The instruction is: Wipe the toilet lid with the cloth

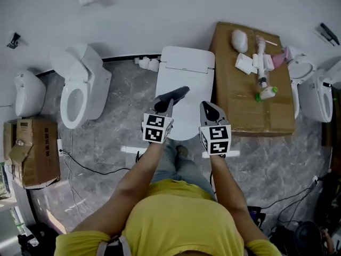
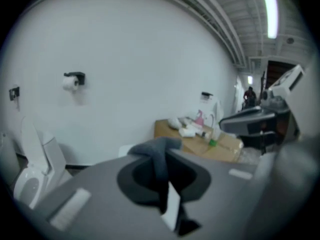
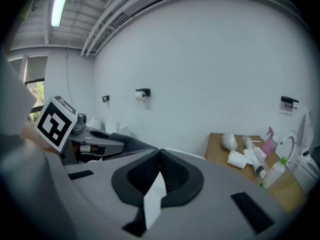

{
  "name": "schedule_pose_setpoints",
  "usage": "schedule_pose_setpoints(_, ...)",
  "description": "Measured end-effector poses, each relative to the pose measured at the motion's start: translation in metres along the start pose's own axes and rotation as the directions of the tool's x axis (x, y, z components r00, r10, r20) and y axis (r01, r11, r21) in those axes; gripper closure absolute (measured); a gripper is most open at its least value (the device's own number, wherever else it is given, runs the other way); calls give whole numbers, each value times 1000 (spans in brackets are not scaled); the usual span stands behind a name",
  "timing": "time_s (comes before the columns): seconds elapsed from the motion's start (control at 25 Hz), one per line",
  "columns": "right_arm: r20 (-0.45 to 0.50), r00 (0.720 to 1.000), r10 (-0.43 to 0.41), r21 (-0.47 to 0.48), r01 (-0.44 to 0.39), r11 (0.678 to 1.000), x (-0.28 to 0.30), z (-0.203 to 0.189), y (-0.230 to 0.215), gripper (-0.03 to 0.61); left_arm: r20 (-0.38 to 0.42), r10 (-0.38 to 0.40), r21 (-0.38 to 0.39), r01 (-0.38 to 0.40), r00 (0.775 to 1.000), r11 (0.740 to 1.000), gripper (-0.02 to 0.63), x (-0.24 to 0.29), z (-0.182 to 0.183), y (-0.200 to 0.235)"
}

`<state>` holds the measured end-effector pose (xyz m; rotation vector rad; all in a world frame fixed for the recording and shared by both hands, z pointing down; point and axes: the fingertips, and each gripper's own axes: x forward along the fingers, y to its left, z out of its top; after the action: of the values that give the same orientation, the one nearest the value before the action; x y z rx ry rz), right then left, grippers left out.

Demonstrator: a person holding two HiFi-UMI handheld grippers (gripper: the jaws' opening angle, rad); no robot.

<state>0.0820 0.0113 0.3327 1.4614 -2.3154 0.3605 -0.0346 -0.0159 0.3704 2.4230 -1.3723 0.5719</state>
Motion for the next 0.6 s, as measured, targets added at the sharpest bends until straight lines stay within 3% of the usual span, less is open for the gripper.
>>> schedule_pose_setpoints(0.24,116,993,1,-34,3,999,-31,51,6,563,163,-2,30,-3,987,1000,595,-35,65,-15)
schedule_pose_setpoints(0.6,252,968,0,-87,23,996,-64,114,27,563,323,-18,109,-19,946,994,595,-94,133,-25)
